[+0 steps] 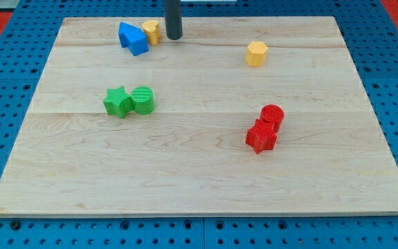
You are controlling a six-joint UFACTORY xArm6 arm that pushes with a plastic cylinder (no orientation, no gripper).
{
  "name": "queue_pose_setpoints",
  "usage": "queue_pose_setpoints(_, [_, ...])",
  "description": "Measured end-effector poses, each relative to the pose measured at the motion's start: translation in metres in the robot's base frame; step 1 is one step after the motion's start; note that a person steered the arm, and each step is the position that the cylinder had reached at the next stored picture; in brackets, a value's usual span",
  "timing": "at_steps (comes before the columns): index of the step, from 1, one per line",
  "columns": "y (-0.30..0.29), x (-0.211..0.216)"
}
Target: Move yellow hexagon slightly left
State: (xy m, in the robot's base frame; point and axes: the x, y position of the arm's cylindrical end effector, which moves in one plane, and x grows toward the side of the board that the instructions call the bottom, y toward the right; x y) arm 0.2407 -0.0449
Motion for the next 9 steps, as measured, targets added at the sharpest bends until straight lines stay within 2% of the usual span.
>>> queue_pose_setpoints(1, [0.061, 0.002])
queue_pose_setpoints(2, [0.186, 0.001])
queue_pose_setpoints(3, [0.238, 0.036])
queue_pose_setpoints(4, [0.214, 0.068])
queue_pose_setpoints(5, [0.186, 0.077])
queue_pose_setpoints(6, [0.168, 0.072])
queue_pose_setpoints(8, [0.175, 0.064])
queue_pose_setpoints(9, [0.178, 0.042])
